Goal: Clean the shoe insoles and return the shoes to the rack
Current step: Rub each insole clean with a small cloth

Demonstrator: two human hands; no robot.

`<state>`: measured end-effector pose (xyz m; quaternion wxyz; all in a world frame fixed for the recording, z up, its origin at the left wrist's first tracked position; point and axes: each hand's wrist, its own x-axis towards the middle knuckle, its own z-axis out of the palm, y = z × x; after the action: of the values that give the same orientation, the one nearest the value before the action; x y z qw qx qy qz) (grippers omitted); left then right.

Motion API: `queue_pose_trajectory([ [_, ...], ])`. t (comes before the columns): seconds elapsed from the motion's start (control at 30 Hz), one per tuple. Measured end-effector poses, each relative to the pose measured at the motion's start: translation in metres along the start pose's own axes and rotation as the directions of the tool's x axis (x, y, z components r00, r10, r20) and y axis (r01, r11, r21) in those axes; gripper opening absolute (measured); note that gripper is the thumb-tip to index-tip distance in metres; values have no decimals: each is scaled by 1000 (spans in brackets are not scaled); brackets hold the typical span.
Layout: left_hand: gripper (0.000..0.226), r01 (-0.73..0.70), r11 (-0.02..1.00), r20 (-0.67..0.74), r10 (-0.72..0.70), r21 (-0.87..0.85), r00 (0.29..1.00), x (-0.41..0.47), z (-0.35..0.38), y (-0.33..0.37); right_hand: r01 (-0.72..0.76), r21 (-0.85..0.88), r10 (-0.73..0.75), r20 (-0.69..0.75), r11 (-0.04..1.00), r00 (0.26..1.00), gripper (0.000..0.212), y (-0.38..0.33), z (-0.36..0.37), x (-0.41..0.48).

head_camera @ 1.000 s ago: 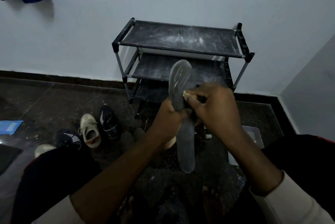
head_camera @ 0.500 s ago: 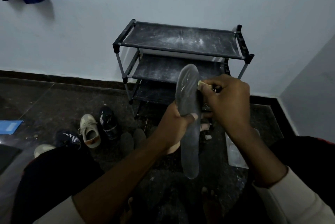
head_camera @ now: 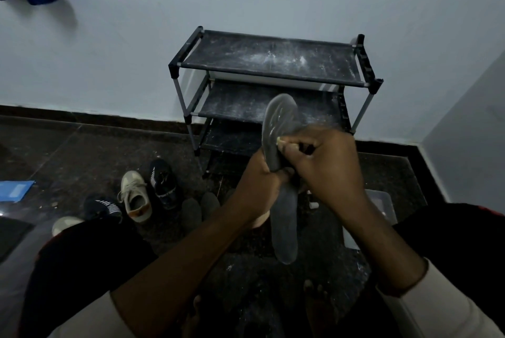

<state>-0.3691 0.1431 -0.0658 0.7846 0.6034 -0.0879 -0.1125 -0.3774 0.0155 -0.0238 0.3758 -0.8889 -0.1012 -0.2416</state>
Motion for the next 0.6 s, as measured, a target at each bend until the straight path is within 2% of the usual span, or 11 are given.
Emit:
queue_pose_trajectory([
  [0.13, 48, 71, 996, 58, -68, -50, 996, -5, 0, 1, -62, -3, 62, -97, 998, 993, 10, 9, -10, 9],
  [0.2, 38, 35, 998, 36, -33, -49, 999, -6, 6, -1, -30, 16, 31, -104, 999, 994, 11, 5, -8, 10],
  [0.27, 19, -41, 998, -13, 41, -36, 999, -4, 13, -1, 24, 39, -21, -56, 999, 998, 11, -4, -1, 2],
  [0.3, 18, -57, 998, -23, 56, -42, 998, -5, 14, 2, 37, 46, -35, -30, 998, 999, 12, -6, 2, -2],
  [0.37, 32, -50, 998, -9, 50, -39, 999, -5, 9, 2, 23, 51, -21, -22, 998, 1000, 12, -2, 0, -3],
  [0.47, 47, 22, 1000, 62, -21, -14, 998, -7, 3, 1, -5, 59, 11, -102, 998, 995, 10, 6, -6, 7],
  [0.53, 42, -25, 1000, 17, 24, 17, 1000, -7, 7, -1, 32, 57, -25, -117, 998, 993, 10, 3, -4, 7],
  [0.6, 36, -51, 998, -14, 52, 47, 999, -7, 16, 4, 67, 66, -64, -49, 996, 997, 12, -3, 0, 2],
])
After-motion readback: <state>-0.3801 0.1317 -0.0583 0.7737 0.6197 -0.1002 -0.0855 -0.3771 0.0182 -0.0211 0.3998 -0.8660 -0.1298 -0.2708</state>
